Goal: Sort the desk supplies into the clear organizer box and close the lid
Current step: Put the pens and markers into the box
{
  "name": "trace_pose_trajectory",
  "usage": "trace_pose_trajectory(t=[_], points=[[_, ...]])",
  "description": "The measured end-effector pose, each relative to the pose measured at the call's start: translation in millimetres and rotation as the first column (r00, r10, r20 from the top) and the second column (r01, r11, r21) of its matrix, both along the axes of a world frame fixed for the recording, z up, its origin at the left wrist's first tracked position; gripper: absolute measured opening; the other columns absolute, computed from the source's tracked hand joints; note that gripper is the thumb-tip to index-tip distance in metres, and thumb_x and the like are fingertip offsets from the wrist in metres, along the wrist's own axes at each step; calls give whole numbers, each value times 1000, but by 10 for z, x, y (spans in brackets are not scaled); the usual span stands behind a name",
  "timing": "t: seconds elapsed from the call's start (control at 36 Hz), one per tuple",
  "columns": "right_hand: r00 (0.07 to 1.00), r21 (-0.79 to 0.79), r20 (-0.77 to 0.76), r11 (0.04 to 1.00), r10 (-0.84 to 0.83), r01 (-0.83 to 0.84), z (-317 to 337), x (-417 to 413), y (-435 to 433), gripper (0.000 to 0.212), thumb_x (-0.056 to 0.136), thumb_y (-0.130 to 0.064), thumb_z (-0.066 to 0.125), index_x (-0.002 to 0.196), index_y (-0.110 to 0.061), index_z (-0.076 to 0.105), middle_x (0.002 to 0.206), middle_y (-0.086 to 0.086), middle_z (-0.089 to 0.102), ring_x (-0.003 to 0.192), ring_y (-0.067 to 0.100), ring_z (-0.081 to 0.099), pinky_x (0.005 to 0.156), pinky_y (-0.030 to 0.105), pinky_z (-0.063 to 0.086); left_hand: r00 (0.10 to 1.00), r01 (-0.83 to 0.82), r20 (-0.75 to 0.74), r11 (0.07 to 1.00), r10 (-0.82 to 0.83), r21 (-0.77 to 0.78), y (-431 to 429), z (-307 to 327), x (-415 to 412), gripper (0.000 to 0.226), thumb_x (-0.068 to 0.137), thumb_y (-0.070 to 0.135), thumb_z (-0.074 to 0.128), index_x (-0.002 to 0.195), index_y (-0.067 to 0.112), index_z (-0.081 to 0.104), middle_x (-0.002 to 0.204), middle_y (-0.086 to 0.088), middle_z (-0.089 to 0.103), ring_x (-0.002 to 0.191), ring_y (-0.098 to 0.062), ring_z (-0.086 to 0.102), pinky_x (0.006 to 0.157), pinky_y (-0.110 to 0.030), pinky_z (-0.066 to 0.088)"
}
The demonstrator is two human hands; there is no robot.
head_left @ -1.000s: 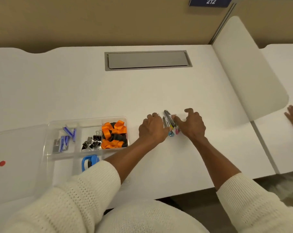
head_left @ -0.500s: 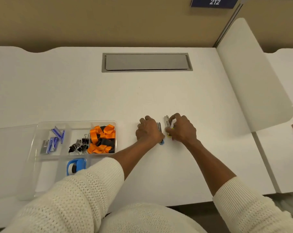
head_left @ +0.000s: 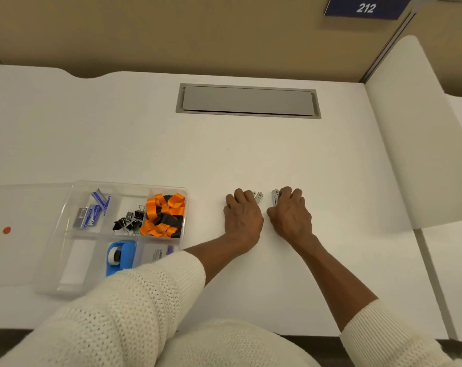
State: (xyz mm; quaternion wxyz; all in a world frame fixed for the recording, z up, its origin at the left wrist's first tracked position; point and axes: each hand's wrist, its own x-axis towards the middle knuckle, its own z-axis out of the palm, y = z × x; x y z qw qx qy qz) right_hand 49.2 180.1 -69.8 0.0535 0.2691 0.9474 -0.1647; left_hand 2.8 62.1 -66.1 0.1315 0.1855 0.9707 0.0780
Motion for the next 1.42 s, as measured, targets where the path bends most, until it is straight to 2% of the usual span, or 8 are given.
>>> trace_pose_trajectory(t=[0.11,0.33,0.44,0.58,0.81,0.94,1.14,1.42], points=[[995,-187,-50,980,-81,71,6,12,74,36,91,-21,61,119,-4,45,111,17,48,88,37,52,66,37,41,998,57,-31,997,-58,-49,-5,13,27,28,95,11,42,122,3,44,116,-15,55,100,-30,52,77,-35,39],[963,-472,-42,854,-268,217,107,74,171,36,93,-23,60,128,-16,52,107,17,66,87,37,67,80,49,58,974,-79,218,992,56,99,-26,174,23,51,87,14,64,127,3,33,126,-16,51,114,-33,49,79,-37,37],[925,-647,-18,709,-379,279,201,117,116,30,93,-18,57,122,-18,55,88,12,70,61,26,62,60,43,56,953,-184,285,948,107,259,-183,405,95,42,100,23,56,125,0,32,123,-18,54,111,-34,54,76,-39,41],[895,-746,-16,602,-445,286,338,104,-82,27,93,-17,60,118,-23,60,95,13,75,62,19,64,48,28,49,906,-299,407,854,115,425,-651,811,164,34,107,31,47,119,3,33,109,-18,66,94,-37,67,66,-38,44],[892,-915,-90,390,-444,101,803,-12,-802,25,91,-11,72,112,-22,68,73,0,75,64,21,67,59,38,60,847,-505,462,673,264,540,-1743,1098,92,30,107,31,53,122,8,39,92,2,57,72,-6,55,57,-24,43],[929,-937,-104,349,-355,29,1048,-168,-1489,27,90,-11,75,116,-20,70,92,11,78,76,21,75,67,38,63,810,-577,443,660,385,481,-2534,1171,-56,30,106,38,51,120,16,37,90,0,63,74,-14,62,58,-33,45],[971,-950,-90,313,-222,-16,1166,-346,-2518,24,94,-10,72,116,-19,69,92,6,80,81,22,77,69,37,63,810,-565,320,800,491,202,-3521,1096,-273,35,107,35,51,124,10,34,96,-6,63,73,-20,61,57,-32,42],[983,-896,-30,442,-181,54,854,-517,-3585,26,92,-19,78,114,-24,64,75,-5,73,71,3,75,58,18,58,897,-268,328,954,297,-132,-4147,886,-480,57,103,37,56,145,10,30,108,-5,64,79,-17,60,60,-29,47]])
